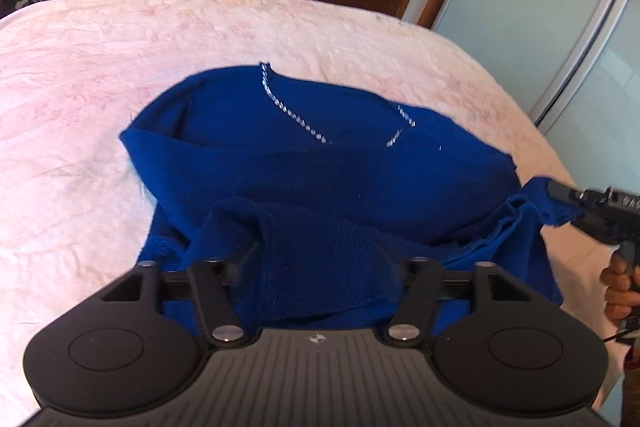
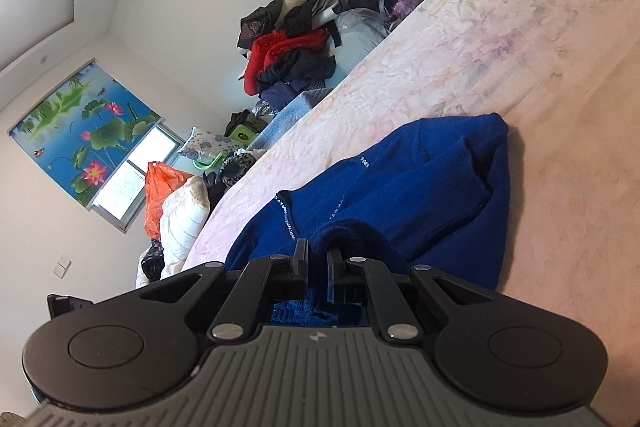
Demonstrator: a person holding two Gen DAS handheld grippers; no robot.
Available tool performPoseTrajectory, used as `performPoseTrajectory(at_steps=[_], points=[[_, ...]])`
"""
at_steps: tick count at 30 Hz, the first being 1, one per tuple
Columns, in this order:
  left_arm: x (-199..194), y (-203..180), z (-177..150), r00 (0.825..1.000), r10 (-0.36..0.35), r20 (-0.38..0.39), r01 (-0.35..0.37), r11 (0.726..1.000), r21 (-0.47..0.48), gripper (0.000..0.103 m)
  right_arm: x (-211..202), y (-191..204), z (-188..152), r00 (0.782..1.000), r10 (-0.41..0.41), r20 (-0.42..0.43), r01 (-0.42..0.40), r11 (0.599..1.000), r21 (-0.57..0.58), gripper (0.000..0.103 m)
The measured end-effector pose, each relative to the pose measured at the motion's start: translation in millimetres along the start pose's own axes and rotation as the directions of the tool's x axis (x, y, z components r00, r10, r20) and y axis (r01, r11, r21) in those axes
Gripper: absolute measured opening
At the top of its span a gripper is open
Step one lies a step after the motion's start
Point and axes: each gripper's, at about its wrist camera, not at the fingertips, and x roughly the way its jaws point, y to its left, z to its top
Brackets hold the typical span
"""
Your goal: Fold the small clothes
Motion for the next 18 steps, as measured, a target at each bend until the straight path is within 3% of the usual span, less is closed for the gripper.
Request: performPoseTrajectory(at_steps=[2, 3, 5, 12, 18], points=[[10, 0, -2, 0.999, 0.026, -0.022, -0.025, 1.000, 0.001, 0.037, 0, 0, 0, 1.000, 0.002, 0.000, -0.002, 1.000, 0.001, 0.011], [13, 3, -4, 0.999, 0.036, -0.022, -0.036, 0.999, -0.009, 0.023, 0, 0, 0, 1.000, 0.001, -0.001, -0.001, 1.000, 0.001, 0.011], [16, 7, -6, 0.998, 0.044, -0.033, -0.045, 0.998, -0.032, 0.005, 0, -1, -1, 1.000, 0.000, -0.004, 0.000, 1.000, 0.004, 0.011], [-22, 2, -9, 0.996, 0.029, 0.080, -0.026, 0.999, -0.036, 0.003, -6, -1, 1, 1.000, 0.007, 0.026, -0.008, 1.000, 0.014, 0.011], [-52, 1, 9, 0.979, 0.053, 0.197, -0.037, 0.996, -0.081, 0.003, -5, 5, 6, 0.999, 0.012, 0.044, -0.012, 1.000, 0.004, 0.011]])
